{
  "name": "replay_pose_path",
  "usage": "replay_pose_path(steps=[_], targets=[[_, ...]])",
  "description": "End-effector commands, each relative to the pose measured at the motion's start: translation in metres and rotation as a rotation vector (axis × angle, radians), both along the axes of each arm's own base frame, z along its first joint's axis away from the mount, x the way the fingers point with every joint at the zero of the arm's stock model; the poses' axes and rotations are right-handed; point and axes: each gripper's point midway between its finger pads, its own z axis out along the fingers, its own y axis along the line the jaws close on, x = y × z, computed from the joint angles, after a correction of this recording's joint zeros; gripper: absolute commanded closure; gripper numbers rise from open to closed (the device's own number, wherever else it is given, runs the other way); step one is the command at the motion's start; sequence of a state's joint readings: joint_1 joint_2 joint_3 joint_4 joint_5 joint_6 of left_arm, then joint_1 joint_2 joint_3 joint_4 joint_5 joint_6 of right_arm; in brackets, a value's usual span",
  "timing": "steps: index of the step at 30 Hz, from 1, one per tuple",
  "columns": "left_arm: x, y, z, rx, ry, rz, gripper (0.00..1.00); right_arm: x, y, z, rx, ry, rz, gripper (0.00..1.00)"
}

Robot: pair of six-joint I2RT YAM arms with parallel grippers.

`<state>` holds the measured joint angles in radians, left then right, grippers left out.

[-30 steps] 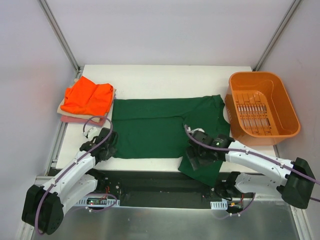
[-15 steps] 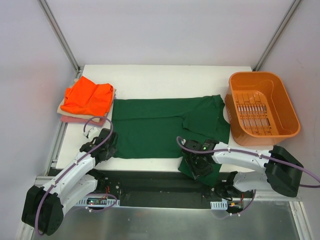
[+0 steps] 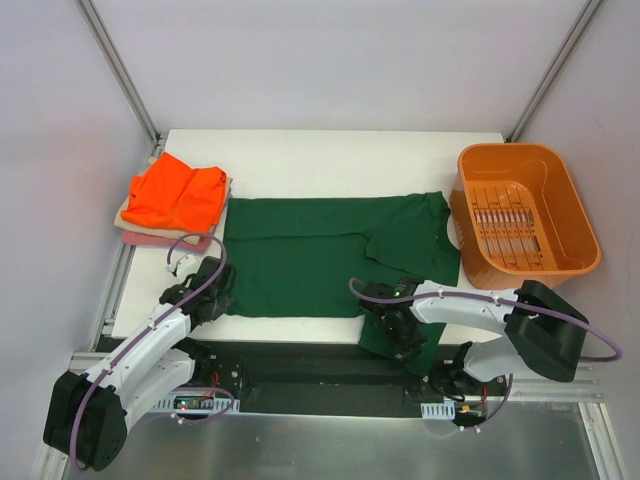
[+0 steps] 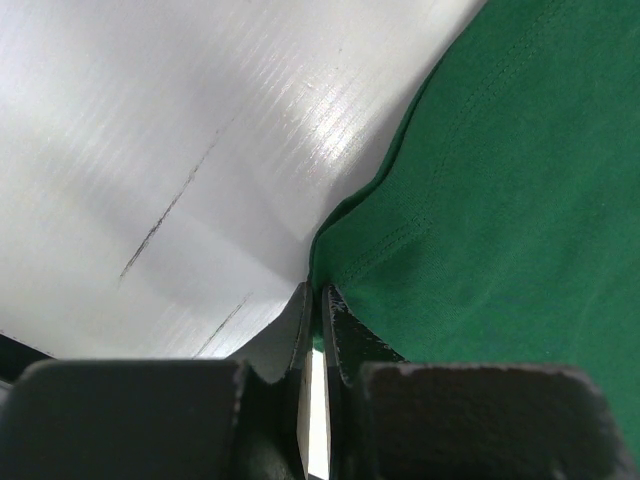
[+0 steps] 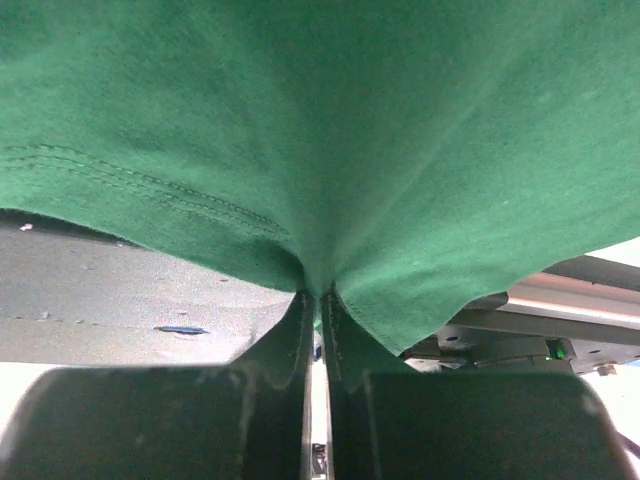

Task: Fold and stack the t-shirts
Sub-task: Grap the side of the flattened tshirt closest away from the robot with both arms, then fold the other side of the tshirt into a rectangle

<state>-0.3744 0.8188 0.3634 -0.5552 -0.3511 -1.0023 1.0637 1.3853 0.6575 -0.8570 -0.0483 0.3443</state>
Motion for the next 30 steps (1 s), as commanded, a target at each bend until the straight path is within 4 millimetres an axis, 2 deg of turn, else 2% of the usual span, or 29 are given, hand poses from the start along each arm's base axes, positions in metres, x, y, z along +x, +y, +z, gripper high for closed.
replay_pose_path(steps=[1,5,12,15,20,24,30], targets=[[0.001,0.002,0.000,0.025,-0.009,-0.015,1.00,0.004,0.000,0.003,-0.009,-0.018,-0.040,0.99],[0.005,0.000,0.006,0.014,-0.028,-0.019,1.00,0.031,-0.019,0.019,-0.100,-0.175,-0.051,1.00],[0.022,-0.004,0.031,-0.007,-0.118,-0.004,1.00,0.076,-0.017,0.061,-0.058,-0.356,-0.035,1.00],[0.031,-0.006,0.040,-0.022,-0.151,0.029,1.00,0.106,-0.028,0.084,-0.105,-0.462,-0.026,1.00],[0.050,-0.006,0.060,-0.028,-0.214,0.088,1.00,0.148,-0.029,0.109,-0.113,-0.556,-0.044,1.00],[0.067,-0.005,0.072,-0.003,-0.243,0.107,1.00,0.180,-0.021,0.120,-0.085,-0.593,-0.054,1.00],[0.088,-0.002,0.081,0.056,-0.234,0.138,1.00,0.225,-0.020,0.130,-0.135,-0.632,-0.102,1.00]])
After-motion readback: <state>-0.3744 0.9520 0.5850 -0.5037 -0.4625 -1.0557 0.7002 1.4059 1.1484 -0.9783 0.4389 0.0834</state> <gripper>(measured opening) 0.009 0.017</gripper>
